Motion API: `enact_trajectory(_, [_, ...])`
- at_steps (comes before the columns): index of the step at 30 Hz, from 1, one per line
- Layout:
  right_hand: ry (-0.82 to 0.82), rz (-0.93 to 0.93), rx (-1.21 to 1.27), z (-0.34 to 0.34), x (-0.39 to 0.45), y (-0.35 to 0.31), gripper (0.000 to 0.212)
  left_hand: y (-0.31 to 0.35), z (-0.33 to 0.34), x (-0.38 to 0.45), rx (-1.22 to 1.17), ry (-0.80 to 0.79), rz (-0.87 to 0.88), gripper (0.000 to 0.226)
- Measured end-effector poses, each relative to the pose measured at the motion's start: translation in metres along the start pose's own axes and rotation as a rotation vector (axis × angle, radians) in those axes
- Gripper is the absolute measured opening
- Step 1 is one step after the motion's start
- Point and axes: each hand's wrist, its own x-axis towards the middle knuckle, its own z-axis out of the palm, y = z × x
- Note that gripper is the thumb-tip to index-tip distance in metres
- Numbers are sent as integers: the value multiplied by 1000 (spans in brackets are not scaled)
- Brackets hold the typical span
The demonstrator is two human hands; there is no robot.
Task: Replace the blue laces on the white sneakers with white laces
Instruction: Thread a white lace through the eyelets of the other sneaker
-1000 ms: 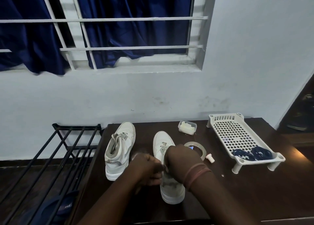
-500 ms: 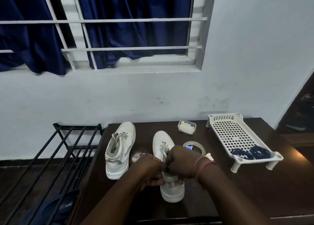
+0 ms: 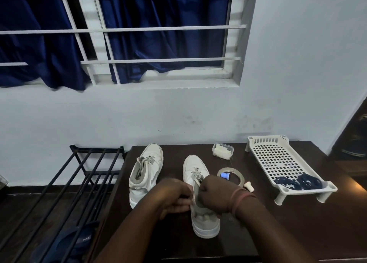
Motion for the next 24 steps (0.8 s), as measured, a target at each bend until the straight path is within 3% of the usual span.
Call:
enact_trajectory(3, [270, -2, 81, -6, -3, 2, 23, 6, -18, 6, 105, 299, 281, 16])
enact_trajectory(5, [410, 72, 141, -9, -4, 5, 13, 10, -34, 9, 267, 556, 453, 17])
enact_trajectory(6, [409, 120, 125, -9, -4, 6, 12, 11, -42, 8, 340, 690, 510, 18])
enact_trajectory(8, [251, 227, 69, 1, 0, 9, 30, 12, -62, 8, 452, 960, 584, 19])
enact_trajectory(10, [65, 304, 189, 10, 3, 7, 32, 8, -88, 15, 577, 1125, 482, 21])
enact_trajectory(11, [17, 328, 265, 12, 4, 4, 25, 5, -100, 20, 583, 1099, 358, 26])
enact_trajectory(13, [-16, 345, 262, 13, 8, -3, 7, 4, -112, 26, 432, 858, 112, 29])
enact_trajectory(14, [10, 340, 215, 12, 10, -7, 8, 2, -114, 27, 388, 739, 59, 27])
enact_trajectory(16, [153, 323, 191, 13, 18, -16, 23, 3, -115, 26, 444, 628, 59, 23])
enact_trajectory(19, [271, 316, 335, 17, 30, -35, 26, 5, -101, 11, 539, 556, 22, 21])
enact_trajectory(24, [196, 304, 435, 46, 56, -62, 41, 1, -75, 4, 502, 536, -46, 22])
